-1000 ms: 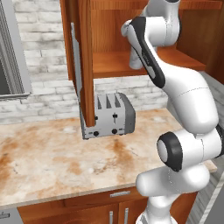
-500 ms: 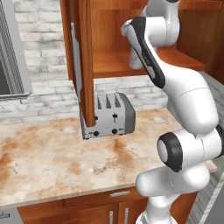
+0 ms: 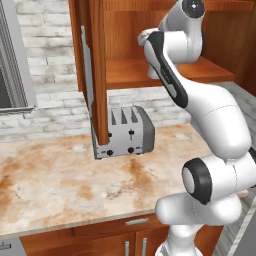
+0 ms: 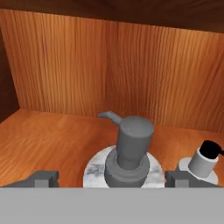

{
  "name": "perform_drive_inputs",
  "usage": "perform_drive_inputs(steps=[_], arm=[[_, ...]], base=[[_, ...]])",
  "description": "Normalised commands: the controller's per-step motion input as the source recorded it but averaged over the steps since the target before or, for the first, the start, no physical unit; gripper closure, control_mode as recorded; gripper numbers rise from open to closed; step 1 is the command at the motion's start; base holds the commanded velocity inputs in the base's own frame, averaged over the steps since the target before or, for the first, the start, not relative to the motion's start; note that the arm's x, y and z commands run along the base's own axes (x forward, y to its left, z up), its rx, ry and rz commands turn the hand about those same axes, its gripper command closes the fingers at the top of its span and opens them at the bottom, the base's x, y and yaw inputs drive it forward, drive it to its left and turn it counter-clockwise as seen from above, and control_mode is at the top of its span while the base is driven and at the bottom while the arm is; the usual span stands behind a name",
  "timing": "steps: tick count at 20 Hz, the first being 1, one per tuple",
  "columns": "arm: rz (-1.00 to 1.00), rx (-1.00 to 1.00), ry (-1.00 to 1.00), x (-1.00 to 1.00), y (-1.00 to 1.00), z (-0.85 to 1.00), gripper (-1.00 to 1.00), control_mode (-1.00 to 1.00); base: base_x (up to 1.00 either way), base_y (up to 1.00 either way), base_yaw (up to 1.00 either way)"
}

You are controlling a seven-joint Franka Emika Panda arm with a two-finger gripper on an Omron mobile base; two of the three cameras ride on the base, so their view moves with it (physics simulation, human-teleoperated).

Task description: Pick up the soap dispenser and soap dispenser from the sink, and place them back in the cabinet, and close the cabinet doors.

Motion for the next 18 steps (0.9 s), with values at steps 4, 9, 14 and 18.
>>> perform_drive_inputs(steps=[4, 9, 14, 18], arm=[[0.00, 0.00, -0.08, -0.06, -0.01, 0.00, -1.00, -1.00], [0.00, 0.00, -0.08, -0.34, -0.01, 0.03, -1.00, -1.00], [0.00, 0.00, -0.06, -0.67, 0.00, 0.16, -1.00, -1.00], [0.00, 0.00, -0.04, -0.73, 0.00, 0.13, -1.00, -1.00]], base=[[0.00, 0.00, 0.00], [0.00, 0.00, 0.00], [0.00, 0.00, 0.00], [0.00, 0.00, 0.00]])
